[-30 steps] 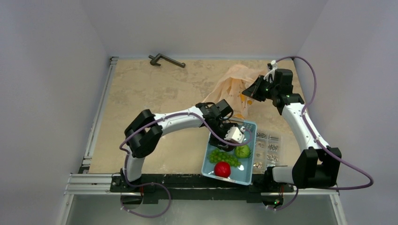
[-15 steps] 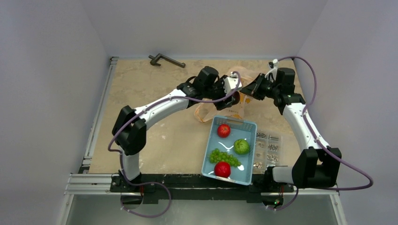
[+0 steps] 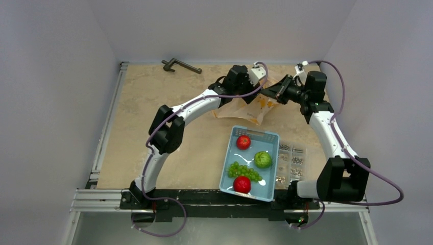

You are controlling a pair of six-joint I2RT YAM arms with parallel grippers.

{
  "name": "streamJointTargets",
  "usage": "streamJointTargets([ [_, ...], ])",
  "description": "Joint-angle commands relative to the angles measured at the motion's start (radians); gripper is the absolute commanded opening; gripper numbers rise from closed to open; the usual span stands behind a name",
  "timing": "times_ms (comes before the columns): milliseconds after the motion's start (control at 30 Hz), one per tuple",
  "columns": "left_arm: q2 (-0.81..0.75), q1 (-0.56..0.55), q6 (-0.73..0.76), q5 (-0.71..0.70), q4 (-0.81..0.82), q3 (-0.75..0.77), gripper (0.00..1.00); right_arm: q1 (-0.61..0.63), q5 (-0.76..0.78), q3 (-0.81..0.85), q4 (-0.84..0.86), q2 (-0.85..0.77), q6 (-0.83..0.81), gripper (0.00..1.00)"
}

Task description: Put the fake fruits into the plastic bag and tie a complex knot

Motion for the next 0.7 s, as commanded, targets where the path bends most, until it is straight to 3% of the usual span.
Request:
streamJointTargets([
  [0, -0.127, 0.052, -0.084, 0.107, 0.093, -0.124, 1.00, -0.007, -0.114, 0.015, 0.060, 0.007, 0.057, 0.00],
  [100, -0.228, 0.076, -0.088, 0.177, 0.097, -0.247, 1.00, -0.020, -0.116, 0.016, 0.095, 0.027, 0.088, 0.00],
  [233, -0.396, 0.163, -0.200, 0.279, 0.090, -0.406, 1.00, -0.025, -0.115, 0.034, 0.099, 0.049, 0.104, 0.00],
  [367, -0.534, 0.218, -0.189, 0.208, 0.015, -0.542, 1.00, -0.024, -0.113, 0.049, 0.099, 0.062, 0.099, 0.00],
  [500, -0.556, 0.254, -0.181, 0.124, -0.045, -0.612, 1.00, -0.025, -0.114, 0.053, 0.099, 0.070, 0.098, 0.00],
  [667, -0.494, 0.273, -0.300, 0.103, -0.130, -0.614, 1.00, -0.025, -0.114, 0.061, 0.093, 0.081, 0.089, 0.00],
])
